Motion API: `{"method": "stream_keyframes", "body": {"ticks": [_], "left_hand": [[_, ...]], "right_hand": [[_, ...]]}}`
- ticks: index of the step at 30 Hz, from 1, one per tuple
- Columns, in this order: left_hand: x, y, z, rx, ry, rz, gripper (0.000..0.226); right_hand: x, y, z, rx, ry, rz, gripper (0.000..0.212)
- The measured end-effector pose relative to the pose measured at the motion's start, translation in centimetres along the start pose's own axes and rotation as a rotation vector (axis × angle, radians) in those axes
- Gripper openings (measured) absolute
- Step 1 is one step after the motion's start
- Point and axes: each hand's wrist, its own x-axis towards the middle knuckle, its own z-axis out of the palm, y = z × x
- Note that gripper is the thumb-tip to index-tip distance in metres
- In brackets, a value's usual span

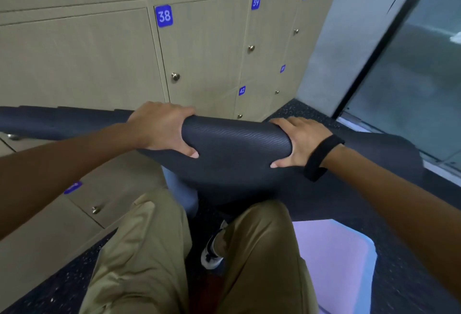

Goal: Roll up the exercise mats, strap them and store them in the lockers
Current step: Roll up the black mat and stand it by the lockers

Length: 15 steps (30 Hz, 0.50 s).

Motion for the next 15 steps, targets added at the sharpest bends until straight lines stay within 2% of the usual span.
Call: {"method": "stream_keyframes", "body": {"ticks": [8,12,15], "left_hand": [[-8.0,0.7,-6.6,-0.033,0.055,0.026,0.078],[-12.7,1.4,-7.0,-0.082,-0.027,0.045,0.077],[-15.9,1.6,-4.6,-0.063,-0.063,-0.002,0.085]], "right_hand": [[-8.4,-5.1,-8.9,-0.057,0.061,0.018,0.104],[-12.9,-8.6,-9.5,-0.048,0.028,0.033,0.105],[-15.5,-11.1,-7.9,-0.015,-0.044,0.019,0.105]]}}
